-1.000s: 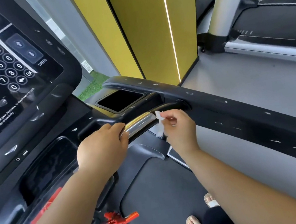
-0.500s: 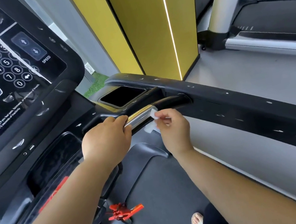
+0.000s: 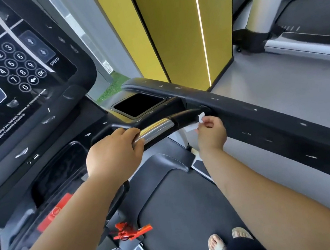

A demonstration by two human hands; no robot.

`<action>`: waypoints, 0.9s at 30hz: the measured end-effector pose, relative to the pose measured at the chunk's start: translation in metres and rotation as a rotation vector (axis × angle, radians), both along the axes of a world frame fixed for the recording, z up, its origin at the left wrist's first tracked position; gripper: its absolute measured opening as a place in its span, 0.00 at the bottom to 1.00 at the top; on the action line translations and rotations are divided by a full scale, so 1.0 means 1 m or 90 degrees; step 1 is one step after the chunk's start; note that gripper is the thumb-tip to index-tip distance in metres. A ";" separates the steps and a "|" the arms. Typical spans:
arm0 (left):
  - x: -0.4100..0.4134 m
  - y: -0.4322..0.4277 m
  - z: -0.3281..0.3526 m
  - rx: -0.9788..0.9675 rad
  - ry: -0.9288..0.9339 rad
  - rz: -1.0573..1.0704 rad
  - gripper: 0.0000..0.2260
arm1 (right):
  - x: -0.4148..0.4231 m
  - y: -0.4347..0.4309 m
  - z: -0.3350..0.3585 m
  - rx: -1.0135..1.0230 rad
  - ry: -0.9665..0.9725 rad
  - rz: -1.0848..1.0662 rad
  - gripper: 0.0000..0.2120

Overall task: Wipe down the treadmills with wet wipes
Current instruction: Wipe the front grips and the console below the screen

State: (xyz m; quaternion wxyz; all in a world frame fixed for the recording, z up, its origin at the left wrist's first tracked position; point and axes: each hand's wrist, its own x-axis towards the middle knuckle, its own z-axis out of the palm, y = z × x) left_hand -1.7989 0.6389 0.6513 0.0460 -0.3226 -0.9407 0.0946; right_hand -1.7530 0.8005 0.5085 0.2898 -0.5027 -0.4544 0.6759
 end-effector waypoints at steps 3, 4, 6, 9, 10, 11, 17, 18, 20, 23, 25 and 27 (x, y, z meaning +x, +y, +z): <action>0.001 0.000 0.001 -0.001 0.001 0.027 0.17 | 0.012 -0.012 0.003 0.018 0.068 0.094 0.14; 0.003 0.000 0.001 -0.001 0.001 0.034 0.17 | 0.013 -0.009 0.002 0.005 0.075 0.089 0.14; 0.005 0.002 0.003 -0.002 -0.001 0.039 0.17 | 0.013 0.009 -0.004 -0.053 0.056 0.014 0.14; 0.004 0.002 0.004 -0.004 -0.003 0.045 0.17 | 0.007 0.034 -0.008 -0.171 0.060 -0.086 0.16; 0.005 0.003 0.004 -0.004 -0.003 0.045 0.18 | 0.005 0.035 -0.009 -0.178 0.049 -0.091 0.16; 0.005 0.003 0.004 -0.004 -0.003 0.044 0.18 | 0.003 0.034 -0.009 -0.172 0.038 -0.089 0.16; 0.005 0.003 0.003 -0.003 0.003 0.038 0.17 | 0.000 0.010 0.005 -0.148 0.049 -0.061 0.11; 0.005 0.002 0.004 -0.005 -0.005 0.035 0.17 | 0.002 0.001 0.010 -0.137 0.052 -0.043 0.11; 0.003 0.000 0.006 -0.007 -0.030 0.030 0.16 | 0.008 -0.020 0.023 -0.092 0.064 0.023 0.12; -0.002 -0.012 0.016 -0.051 -0.008 0.028 0.14 | 0.020 -0.048 0.036 -0.022 0.125 0.165 0.12; -0.007 -0.030 0.025 -0.053 0.015 0.046 0.14 | 0.023 -0.052 0.040 -0.001 0.135 0.164 0.12; -0.009 -0.051 0.030 0.009 -0.021 0.088 0.15 | 0.020 -0.053 0.040 0.010 0.129 0.116 0.13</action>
